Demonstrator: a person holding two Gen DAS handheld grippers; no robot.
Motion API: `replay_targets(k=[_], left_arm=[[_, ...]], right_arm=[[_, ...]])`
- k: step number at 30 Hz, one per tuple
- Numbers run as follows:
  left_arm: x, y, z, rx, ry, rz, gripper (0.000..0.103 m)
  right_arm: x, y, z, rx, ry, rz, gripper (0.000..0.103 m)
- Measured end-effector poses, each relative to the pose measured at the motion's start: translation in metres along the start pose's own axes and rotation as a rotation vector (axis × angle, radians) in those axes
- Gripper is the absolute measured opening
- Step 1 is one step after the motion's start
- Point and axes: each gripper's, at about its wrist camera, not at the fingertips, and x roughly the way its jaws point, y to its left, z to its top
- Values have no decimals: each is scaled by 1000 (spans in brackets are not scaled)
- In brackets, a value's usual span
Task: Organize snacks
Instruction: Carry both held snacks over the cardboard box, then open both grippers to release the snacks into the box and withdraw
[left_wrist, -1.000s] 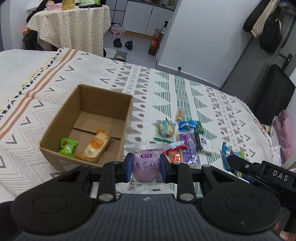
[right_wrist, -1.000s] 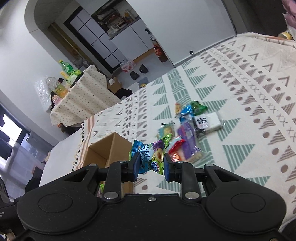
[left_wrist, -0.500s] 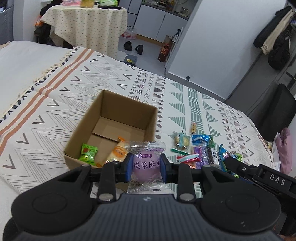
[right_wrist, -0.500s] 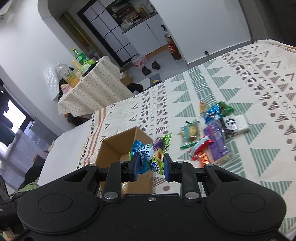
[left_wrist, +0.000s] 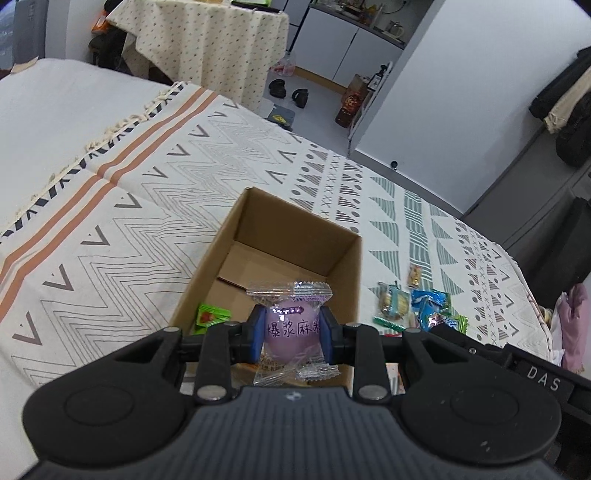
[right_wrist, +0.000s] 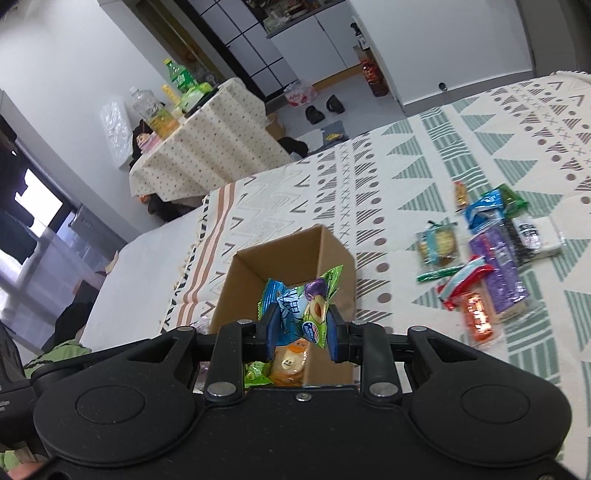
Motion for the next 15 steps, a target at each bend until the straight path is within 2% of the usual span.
replay_targets(k=[7,11,15], left_arm=[[21,16,12,-36,29,-13,29],[32,20,18,-46,64,9,30],[33,23,21,-52,82,14,34]], right_arm=[[28,15,-1,-10,43,-2,26],[39,23,-1,-3,48,12,26],[48,26,-2,12,57,23,26]])
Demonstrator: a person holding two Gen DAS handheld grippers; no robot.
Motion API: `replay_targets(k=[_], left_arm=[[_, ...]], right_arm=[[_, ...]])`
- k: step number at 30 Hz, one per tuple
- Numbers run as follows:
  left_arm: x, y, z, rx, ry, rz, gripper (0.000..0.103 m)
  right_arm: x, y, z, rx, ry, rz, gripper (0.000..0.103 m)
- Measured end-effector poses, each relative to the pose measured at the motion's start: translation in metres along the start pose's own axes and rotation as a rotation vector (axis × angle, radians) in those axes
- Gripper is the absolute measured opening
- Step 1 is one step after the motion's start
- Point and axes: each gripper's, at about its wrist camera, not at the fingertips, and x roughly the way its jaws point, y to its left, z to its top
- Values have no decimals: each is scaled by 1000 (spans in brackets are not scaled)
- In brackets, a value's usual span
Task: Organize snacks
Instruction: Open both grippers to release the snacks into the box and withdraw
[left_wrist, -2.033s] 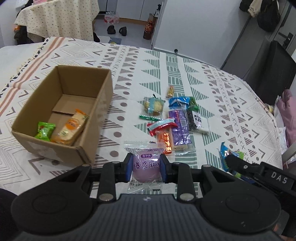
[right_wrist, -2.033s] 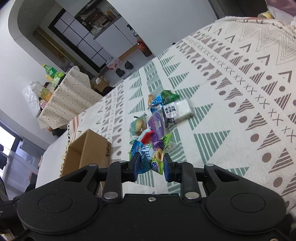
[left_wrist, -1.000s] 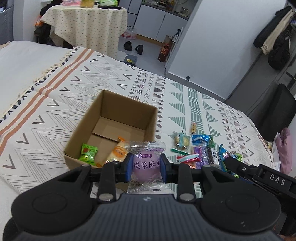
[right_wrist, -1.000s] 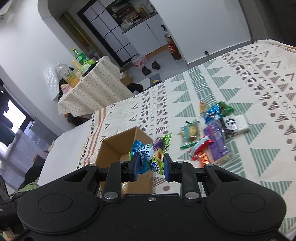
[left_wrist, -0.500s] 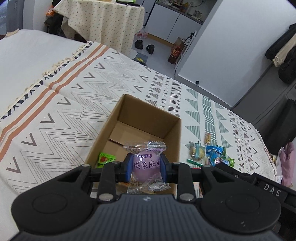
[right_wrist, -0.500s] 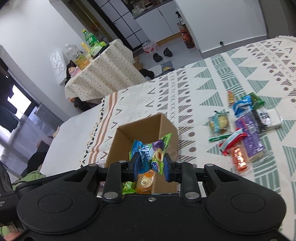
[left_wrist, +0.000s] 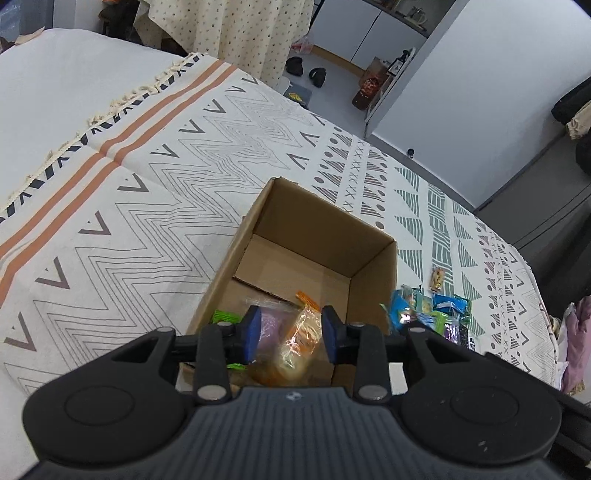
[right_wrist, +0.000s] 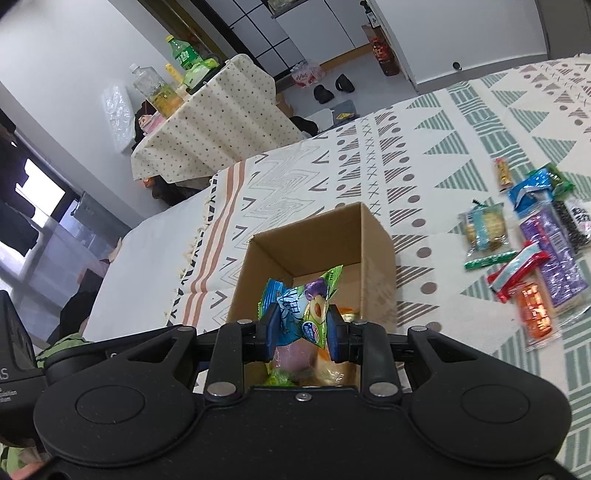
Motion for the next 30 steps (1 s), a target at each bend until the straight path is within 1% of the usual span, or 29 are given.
replay_targets(k=[5,8,9,12,15,17,22,30], left_arm=[[-7,9,2,-16,-16,21,43],[-11,13,1,-25,-23,33,48],[-13,14,0,-29,-21,36,48],[-15,14,-2,-38,-16,45,54],[-18,10,-5,-34,-21,50,63],[-20,6,-7,-34,-27,51,74],[-28,-4,-12,-32,-52,56,89],[-41,-25,-25,9,-53,75,92]], right_arm=[[7,8,-3,-18,10,25,27],[7,9,-3,-20,14,38,40],[6,9,-3,-16,15,45,46],[-3,7,-3,-7,3,48,49],[-11,0,-2,10,-6,38,54],[-18,-6,-1,16,-20,30,56],[-37,-18,0,23,-49,14,66],[-61,-32,-2,31,-83,19,74]])
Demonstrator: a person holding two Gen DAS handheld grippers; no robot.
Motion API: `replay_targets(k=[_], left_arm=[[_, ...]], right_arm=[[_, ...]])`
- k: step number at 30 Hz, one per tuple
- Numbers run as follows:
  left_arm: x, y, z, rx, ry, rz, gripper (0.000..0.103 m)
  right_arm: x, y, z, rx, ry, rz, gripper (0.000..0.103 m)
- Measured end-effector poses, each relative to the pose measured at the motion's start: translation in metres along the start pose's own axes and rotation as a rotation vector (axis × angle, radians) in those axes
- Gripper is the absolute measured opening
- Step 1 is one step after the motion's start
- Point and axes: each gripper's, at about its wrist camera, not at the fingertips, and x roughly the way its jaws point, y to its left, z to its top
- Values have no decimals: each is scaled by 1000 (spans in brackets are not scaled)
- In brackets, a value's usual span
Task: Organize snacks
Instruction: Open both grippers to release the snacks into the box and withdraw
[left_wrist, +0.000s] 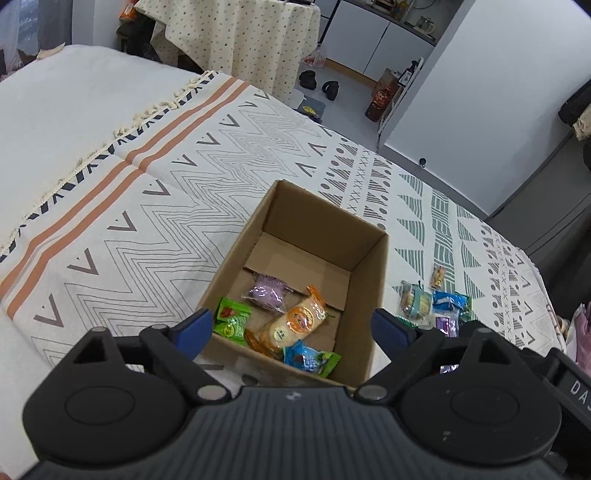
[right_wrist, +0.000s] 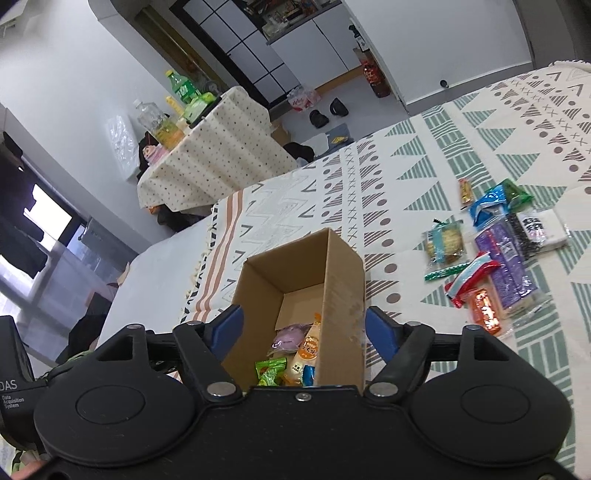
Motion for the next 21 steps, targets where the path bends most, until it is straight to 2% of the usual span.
replay_targets(k=[6,11,21], left_arm=[[-15,-16,-11,33,-16,6,94],[-31,-32,-19,57,-44,8,103],[-55,-54,-33,80,-98,12,103]], right_arm=[[-20,-10,0,-7,-17,12,80],[-45,-26,2,-2,-39,23,83],[-85,-56,2,-3,-86,29,84]])
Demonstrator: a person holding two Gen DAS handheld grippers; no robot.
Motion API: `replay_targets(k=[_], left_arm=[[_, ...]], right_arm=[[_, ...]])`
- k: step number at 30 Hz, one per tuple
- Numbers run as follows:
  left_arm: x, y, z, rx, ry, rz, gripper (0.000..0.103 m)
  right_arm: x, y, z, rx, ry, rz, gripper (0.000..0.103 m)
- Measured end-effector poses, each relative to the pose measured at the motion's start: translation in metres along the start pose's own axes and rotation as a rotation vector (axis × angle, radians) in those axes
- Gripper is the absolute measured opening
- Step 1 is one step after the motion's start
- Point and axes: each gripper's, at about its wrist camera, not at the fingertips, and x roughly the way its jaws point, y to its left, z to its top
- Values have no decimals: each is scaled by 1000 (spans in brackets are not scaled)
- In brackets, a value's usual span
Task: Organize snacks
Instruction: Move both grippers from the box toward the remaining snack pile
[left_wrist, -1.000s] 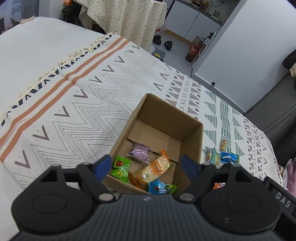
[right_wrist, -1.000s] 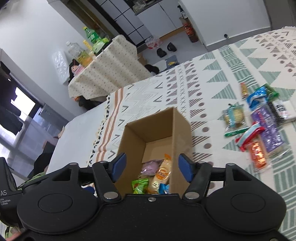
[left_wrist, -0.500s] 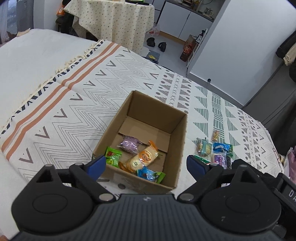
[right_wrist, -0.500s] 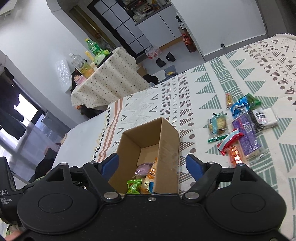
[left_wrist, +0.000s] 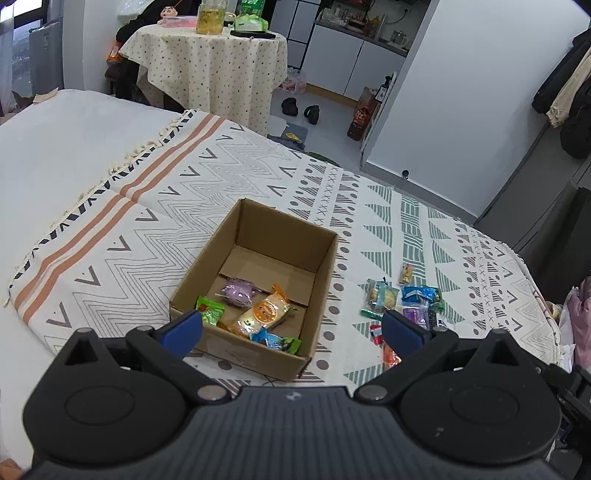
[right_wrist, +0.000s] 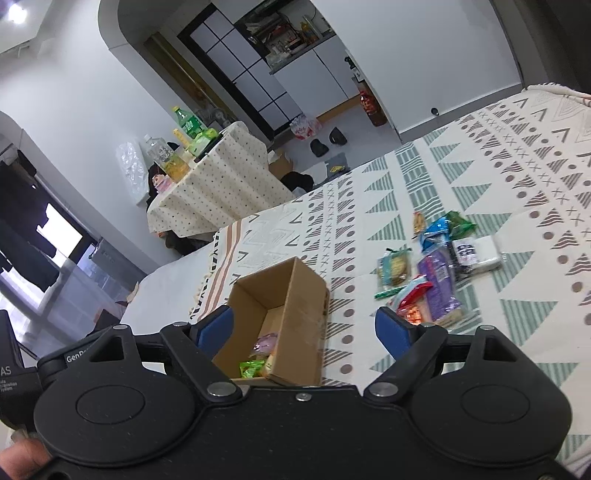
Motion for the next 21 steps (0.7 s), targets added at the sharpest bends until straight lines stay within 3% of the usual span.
replay_targets(k=[8,21], left_arm=[[-6,-21,-13,21,-24,-11,103],[10,-59,-30,65,8,-44,103]], right_arm=[[-20,-27,-5,4,-3,-22,85],[-31,-74,-6,28,12,-56,85]])
